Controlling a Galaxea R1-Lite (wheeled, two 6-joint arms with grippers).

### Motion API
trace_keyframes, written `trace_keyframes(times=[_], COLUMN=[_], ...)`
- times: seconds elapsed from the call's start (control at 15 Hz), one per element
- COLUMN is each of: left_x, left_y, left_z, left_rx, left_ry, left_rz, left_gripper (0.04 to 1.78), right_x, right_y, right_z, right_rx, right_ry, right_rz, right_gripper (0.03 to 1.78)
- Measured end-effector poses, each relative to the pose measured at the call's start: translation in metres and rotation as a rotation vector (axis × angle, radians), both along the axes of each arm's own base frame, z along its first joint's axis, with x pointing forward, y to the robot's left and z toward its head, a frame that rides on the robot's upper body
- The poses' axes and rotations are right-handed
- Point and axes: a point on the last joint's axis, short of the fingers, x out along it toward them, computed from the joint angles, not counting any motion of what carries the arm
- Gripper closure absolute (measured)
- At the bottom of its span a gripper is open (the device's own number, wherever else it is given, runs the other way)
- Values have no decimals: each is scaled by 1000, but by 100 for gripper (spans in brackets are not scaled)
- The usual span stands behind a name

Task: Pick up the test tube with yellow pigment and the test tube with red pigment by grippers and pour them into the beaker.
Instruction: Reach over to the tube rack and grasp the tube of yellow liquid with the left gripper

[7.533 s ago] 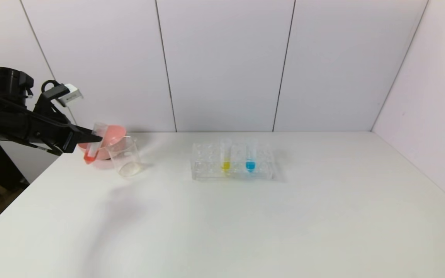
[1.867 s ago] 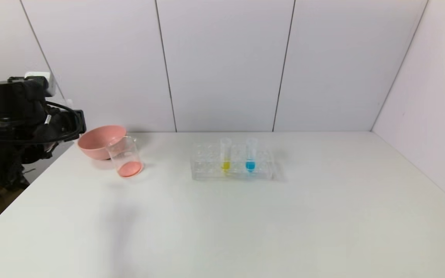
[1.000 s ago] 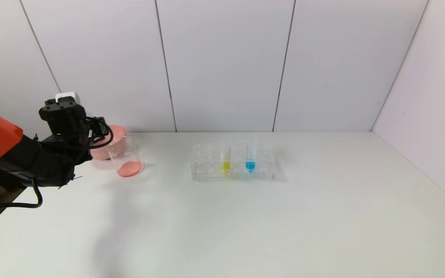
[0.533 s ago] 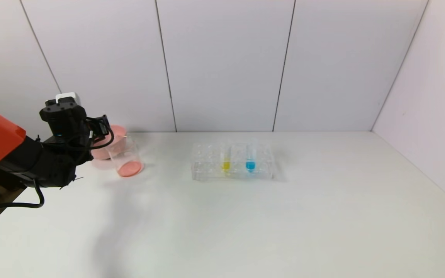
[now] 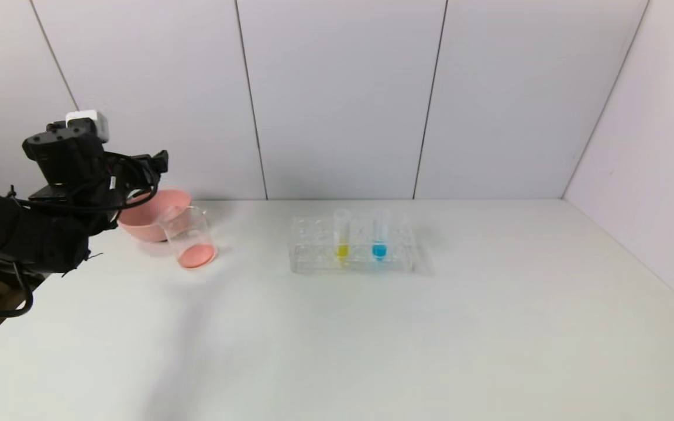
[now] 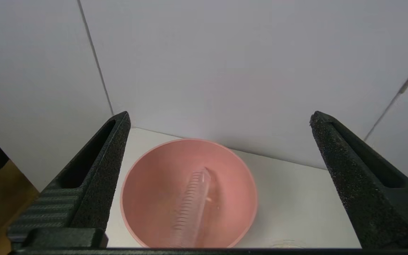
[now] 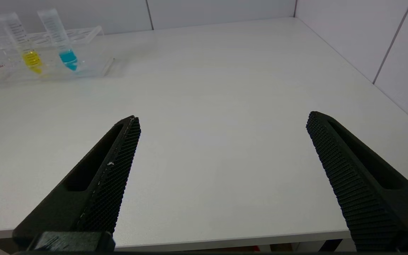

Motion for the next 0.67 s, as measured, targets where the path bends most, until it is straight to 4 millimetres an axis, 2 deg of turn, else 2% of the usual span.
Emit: trace_keyframes(times=[0.2,0.33,0.67], left_x=[-31,-62,-147], left_y=[-6,-9,-14], left_z=[19,32,49], left_rx=[25,81,260], left_ry=[-23,-22,3], left_rz=[-169,-274,-323], left_gripper=[6,6,6], right_x=[0,0,0], right_y=[0,0,0], right_z=[0,0,0], right_rx=[0,0,0], right_ry=[0,0,0], right_rz=[0,0,0], right_gripper=[10,10,10])
